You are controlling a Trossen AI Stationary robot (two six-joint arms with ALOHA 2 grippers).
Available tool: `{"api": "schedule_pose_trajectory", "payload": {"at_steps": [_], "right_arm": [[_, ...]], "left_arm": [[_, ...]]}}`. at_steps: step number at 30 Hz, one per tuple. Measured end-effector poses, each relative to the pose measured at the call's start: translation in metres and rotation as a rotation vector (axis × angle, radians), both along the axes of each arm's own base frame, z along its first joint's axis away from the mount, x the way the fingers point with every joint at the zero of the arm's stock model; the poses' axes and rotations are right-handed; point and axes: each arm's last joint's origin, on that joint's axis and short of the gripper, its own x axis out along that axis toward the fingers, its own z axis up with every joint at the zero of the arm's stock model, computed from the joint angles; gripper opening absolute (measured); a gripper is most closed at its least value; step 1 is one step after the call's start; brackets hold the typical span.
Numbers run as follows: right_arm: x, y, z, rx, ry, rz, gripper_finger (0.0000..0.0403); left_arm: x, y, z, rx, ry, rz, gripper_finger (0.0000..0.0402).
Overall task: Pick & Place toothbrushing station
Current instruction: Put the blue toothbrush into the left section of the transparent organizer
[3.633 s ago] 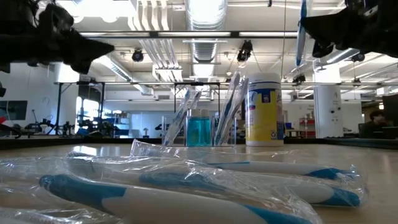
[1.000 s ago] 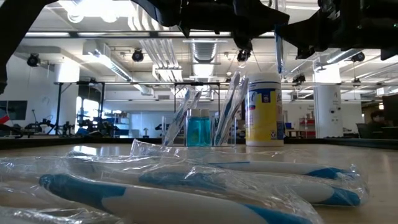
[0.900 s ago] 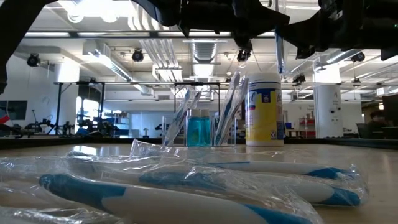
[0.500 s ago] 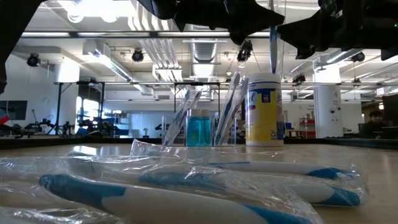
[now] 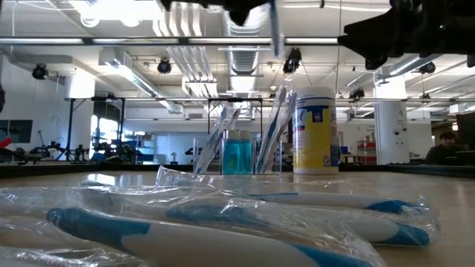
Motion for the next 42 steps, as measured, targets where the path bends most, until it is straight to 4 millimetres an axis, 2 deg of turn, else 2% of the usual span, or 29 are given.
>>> {"api": "schedule_pose_trajectory", "payload": {"at_steps": [3,9,14,18,20,27,37,42], "right_arm": [[-0.006,0.000,0.001,0.018,0.008,0.009,0.0165],[-0.014,0.004,0.006,-0.014,-0.026,0.118,0.0121],[-0.015,0.007,0.000,-0.053,-0.015,0.157,0.0071],[-0.017,0.008,-0.001,-0.069,-0.026,0.181,0.0029],[-0.019,0.008,0.000,-0.070,-0.040,0.183,0.0014],[-0.029,0.008,-0.003,-0.074,-0.095,0.184,0.0008],[-0.043,0.007,-0.008,-0.076,-0.128,0.183,0.0008],[-0.046,0.007,-0.010,-0.077,-0.150,0.176,0.0008]], "left_arm": [[-0.036,-0.003,-0.001,-0.016,-0.056,0.039,0.0023],[-0.100,-0.007,-0.019,-0.065,-0.118,0.132,0.0023],[-0.137,-0.009,-0.038,-0.113,-0.157,0.195,0.0023],[-0.157,-0.011,-0.054,-0.147,-0.167,0.230,0.0023],[-0.164,-0.011,-0.062,-0.167,-0.175,0.245,0.0023],[-0.178,-0.011,-0.081,-0.182,-0.179,0.280,0.0023],[-0.174,-0.009,-0.088,-0.175,-0.152,0.319,0.0023],[-0.170,0.000,-0.090,-0.165,-0.146,0.473,0.0023]]}}
